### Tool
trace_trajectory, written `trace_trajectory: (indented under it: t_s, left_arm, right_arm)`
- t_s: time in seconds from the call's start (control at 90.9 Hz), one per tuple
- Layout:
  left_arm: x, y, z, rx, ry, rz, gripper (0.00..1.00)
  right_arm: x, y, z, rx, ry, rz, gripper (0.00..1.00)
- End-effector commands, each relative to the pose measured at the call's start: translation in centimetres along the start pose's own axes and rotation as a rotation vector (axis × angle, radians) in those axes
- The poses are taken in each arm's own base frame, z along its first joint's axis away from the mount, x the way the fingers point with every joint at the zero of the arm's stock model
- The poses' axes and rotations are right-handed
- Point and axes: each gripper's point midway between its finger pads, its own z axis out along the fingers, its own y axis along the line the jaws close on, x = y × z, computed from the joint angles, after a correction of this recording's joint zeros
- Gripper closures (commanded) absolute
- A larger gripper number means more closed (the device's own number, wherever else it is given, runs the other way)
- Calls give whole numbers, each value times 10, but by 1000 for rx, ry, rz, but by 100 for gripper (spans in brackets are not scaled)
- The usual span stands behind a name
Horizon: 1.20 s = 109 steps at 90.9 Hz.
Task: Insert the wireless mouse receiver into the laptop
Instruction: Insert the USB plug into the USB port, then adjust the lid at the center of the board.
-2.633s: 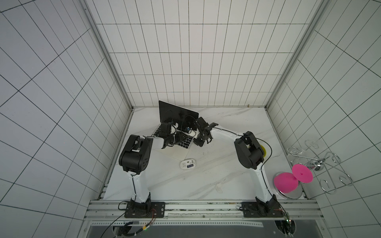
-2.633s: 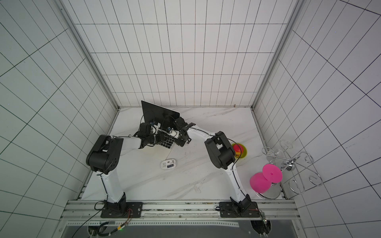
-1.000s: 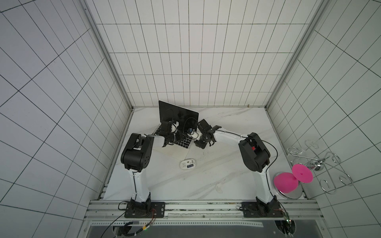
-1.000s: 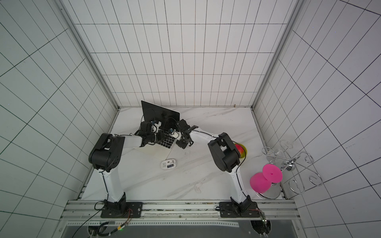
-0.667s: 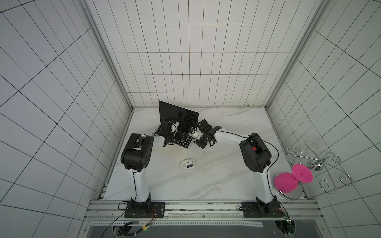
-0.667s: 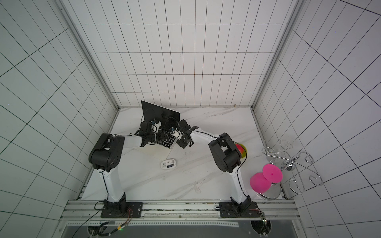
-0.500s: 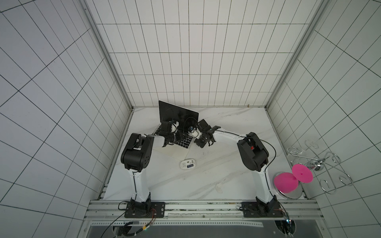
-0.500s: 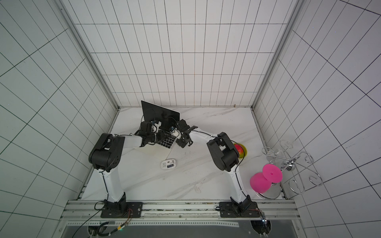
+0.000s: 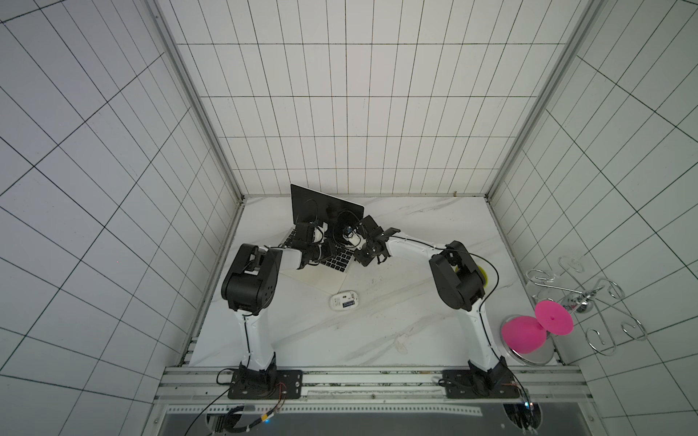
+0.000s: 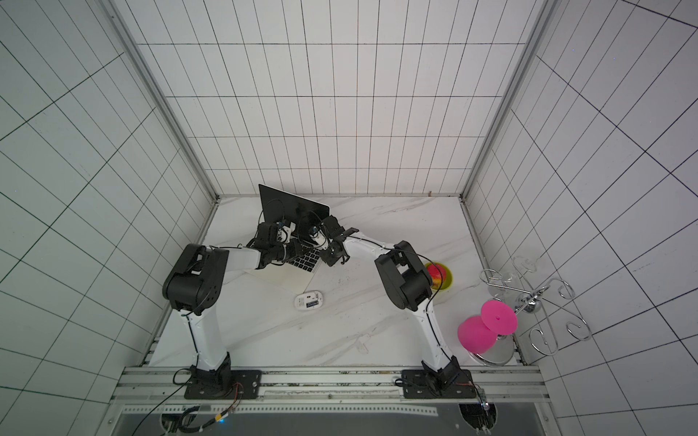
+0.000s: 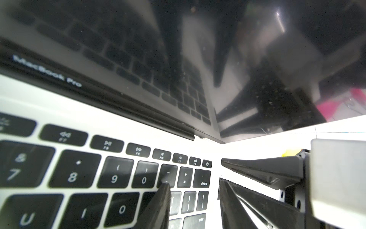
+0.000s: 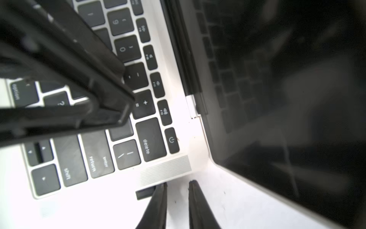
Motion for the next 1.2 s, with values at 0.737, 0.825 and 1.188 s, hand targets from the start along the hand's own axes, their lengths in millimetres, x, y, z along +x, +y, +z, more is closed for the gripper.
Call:
trace_trajectory:
  t_s: [0.737, 0.825, 1.188]
  left_arm:
    - [91, -79, -88, -19, -39, 79, 24]
    - [120, -89, -90, -19, 14, 88, 23]
    - [187, -99, -94, -13, 165, 75, 22]
  right_arm:
    - [218, 122, -185, -330, 179, 1010, 36]
    - [234, 132, -186, -345, 201, 1050, 36]
    - [258, 154, -166, -354, 284, 1026, 36]
